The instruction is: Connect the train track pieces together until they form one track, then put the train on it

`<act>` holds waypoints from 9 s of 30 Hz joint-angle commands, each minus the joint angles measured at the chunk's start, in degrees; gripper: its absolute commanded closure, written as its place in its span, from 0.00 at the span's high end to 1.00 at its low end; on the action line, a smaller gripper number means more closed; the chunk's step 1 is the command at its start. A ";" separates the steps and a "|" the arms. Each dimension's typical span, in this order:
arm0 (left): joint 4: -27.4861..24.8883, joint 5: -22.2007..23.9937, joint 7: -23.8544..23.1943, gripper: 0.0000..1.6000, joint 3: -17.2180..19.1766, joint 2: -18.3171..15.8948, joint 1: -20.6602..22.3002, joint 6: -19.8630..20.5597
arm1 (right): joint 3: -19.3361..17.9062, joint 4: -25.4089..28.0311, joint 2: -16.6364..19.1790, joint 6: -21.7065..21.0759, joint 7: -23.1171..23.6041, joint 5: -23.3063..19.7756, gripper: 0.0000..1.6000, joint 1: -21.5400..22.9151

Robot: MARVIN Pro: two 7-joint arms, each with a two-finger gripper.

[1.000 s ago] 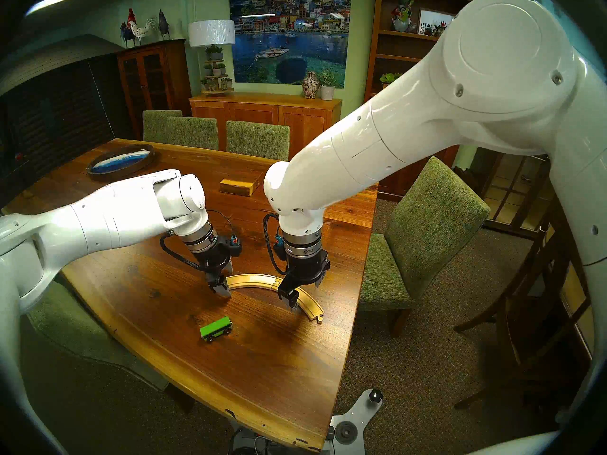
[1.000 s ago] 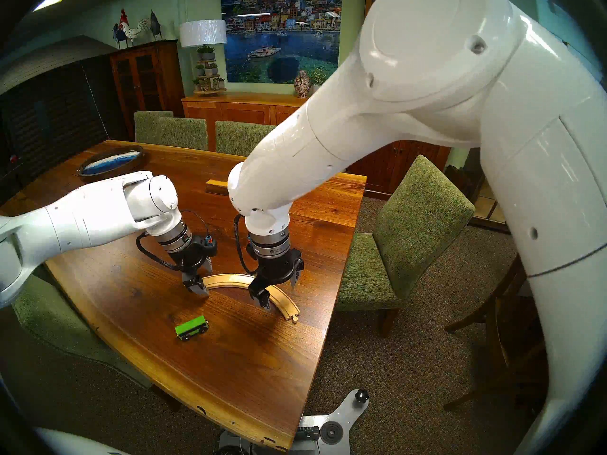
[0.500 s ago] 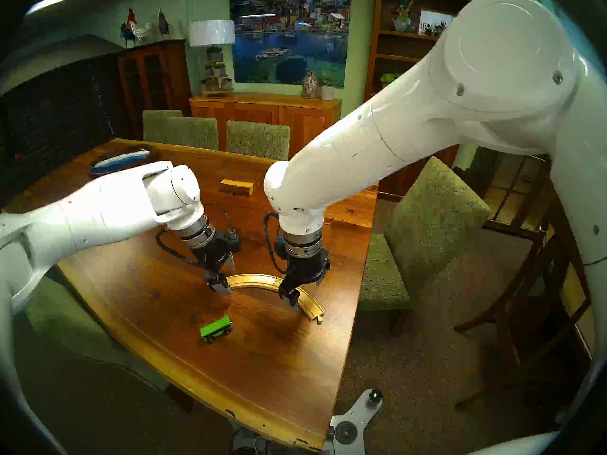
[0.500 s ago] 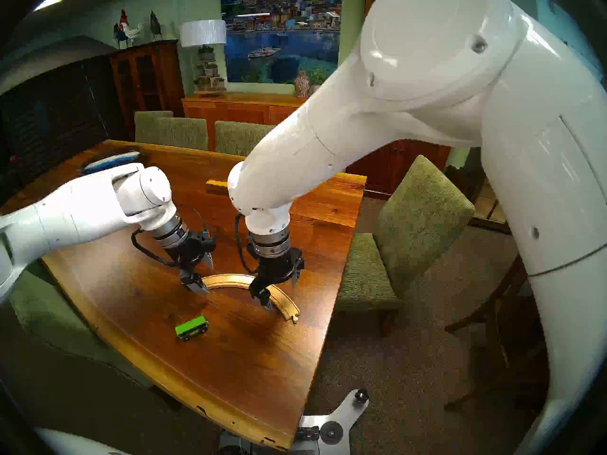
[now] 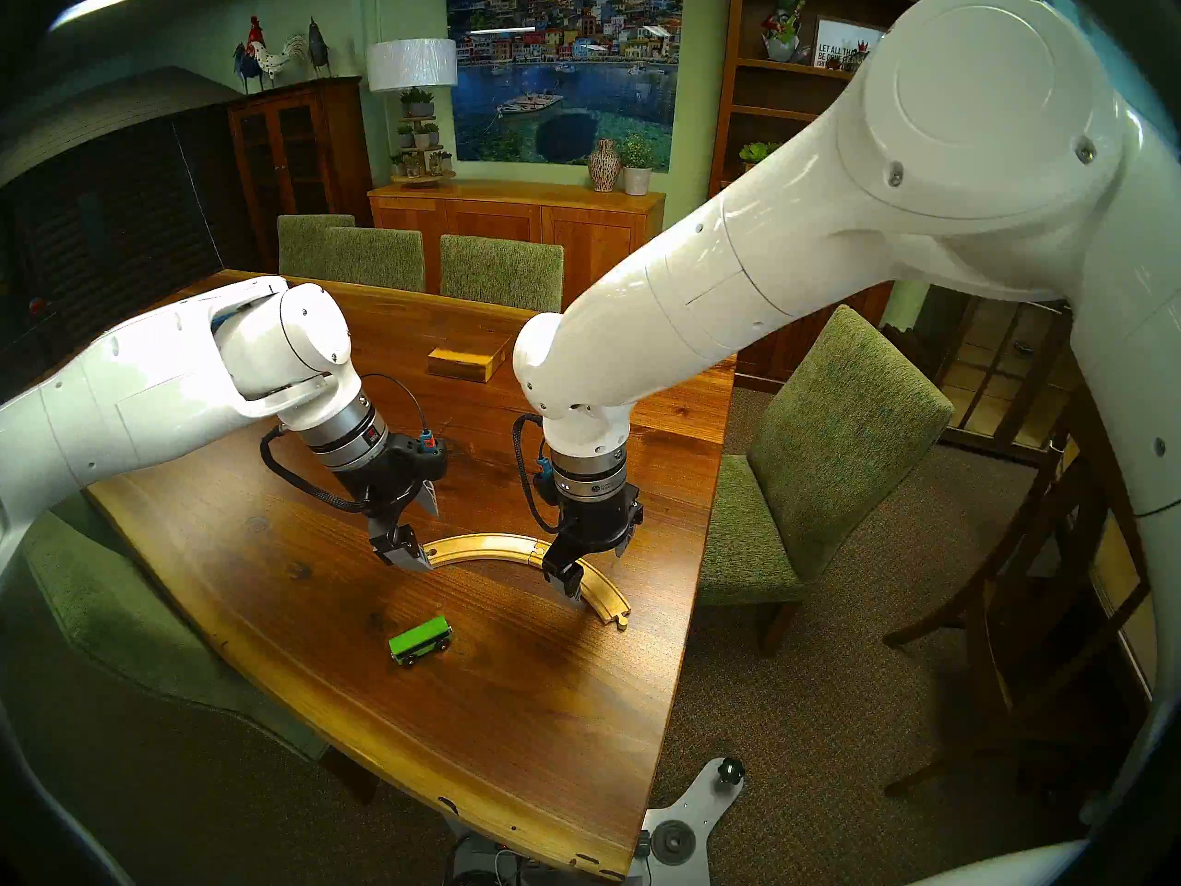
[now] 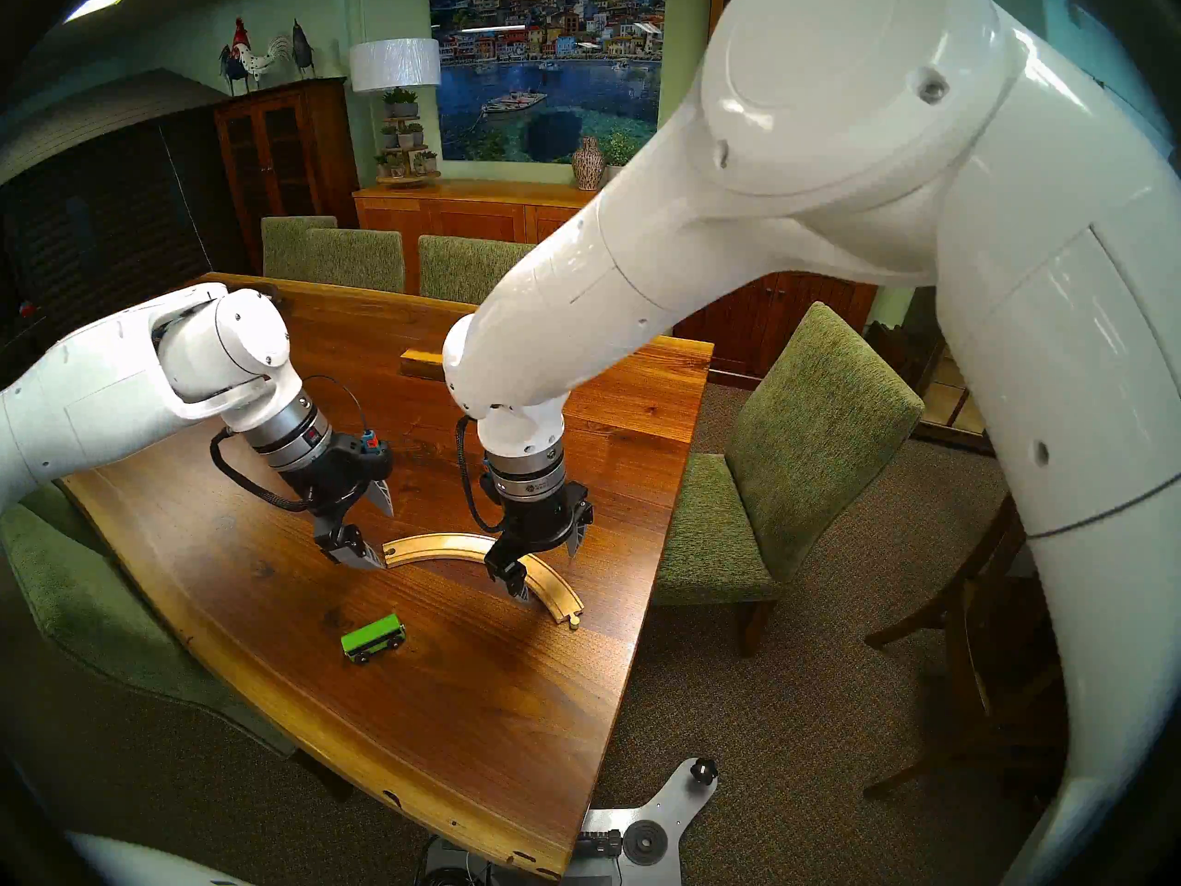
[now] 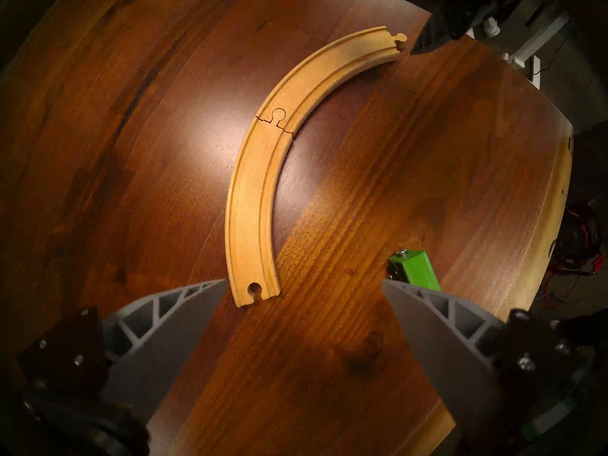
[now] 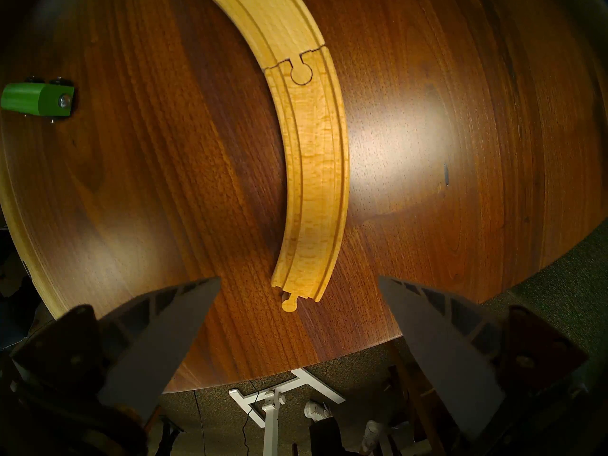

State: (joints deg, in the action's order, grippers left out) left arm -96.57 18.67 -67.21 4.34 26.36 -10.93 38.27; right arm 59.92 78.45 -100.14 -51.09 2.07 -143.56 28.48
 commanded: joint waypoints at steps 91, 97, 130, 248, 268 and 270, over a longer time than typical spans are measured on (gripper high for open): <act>-12.19 10.27 16.80 1.00 -19.29 0.75 4.35 16.62 | -0.82 -0.32 1.12 -0.51 -0.10 0.36 1.00 1.42; -11.64 10.92 17.42 0.00 -19.04 0.60 3.84 16.26 | -0.85 -0.32 1.14 -0.52 -0.10 0.40 1.00 1.41; 5.79 10.84 14.69 0.00 -13.70 7.60 7.85 10.60 | -0.87 -0.38 1.14 -0.54 -0.17 0.40 1.00 1.32; 17.46 11.18 4.39 1.00 -13.55 15.56 8.54 4.87 | -0.99 -0.38 1.24 -0.61 -0.21 0.51 1.00 1.27; 18.72 11.01 5.70 1.00 -12.10 11.95 10.04 5.43 | -0.99 -0.38 1.25 -0.62 -0.21 0.52 1.00 1.28; 18.57 10.53 5.65 1.00 -12.82 11.18 10.11 6.57 | -1.00 -0.37 1.26 -0.62 -0.21 0.52 1.00 1.29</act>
State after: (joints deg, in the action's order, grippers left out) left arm -78.16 30.21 -60.55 -8.86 39.54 -3.80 44.13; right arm 59.14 78.52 -99.44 -51.63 1.83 -143.03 28.45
